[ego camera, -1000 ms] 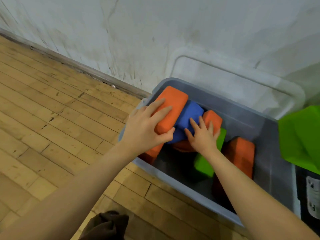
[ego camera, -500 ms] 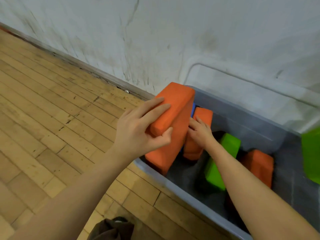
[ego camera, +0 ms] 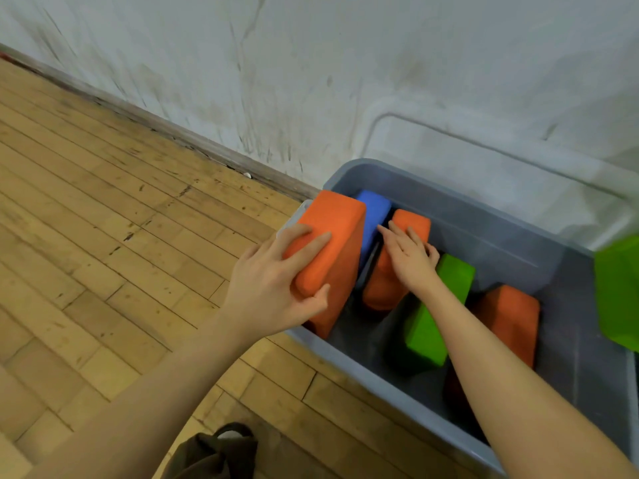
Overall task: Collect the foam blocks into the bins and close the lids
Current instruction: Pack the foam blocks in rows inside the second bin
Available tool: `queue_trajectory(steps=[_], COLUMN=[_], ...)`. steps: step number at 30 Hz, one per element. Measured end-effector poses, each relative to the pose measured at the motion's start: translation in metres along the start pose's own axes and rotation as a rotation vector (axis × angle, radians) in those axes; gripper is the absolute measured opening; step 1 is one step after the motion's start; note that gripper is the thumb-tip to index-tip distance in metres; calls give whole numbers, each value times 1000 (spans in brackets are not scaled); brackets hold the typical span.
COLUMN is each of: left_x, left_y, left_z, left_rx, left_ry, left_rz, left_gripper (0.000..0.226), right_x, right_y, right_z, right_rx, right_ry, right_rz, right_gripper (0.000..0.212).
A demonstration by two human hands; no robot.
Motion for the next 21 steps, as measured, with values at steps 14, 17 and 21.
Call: queue_trajectory(steps=[14,17,21], left_x=[-21,-22,-18], left_y=[-20,-18,-11], left_z=[51,49,39], left_rx=[364,355,266], left_ry=[163,152,92], left_rz=[49,72,87], left_gripper=[73,72,74], right_x=[10,6,-4], right_y=[6,0,-1], right_z=[5,11,19], right_rx=[-85,-65,-63], right_ry=[29,66,-23], right_rz=[-119,-296,-254], right_gripper=[37,43,46])
Point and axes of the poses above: each hand's wrist, its own z-axis towards the middle knuckle, its own y-axis out of the back of the hand, x = y × z, the point moved 4 cm from there along z, towards the middle knuckle, and after that the axes turned 1 degree about x, right-handed, at the moved point
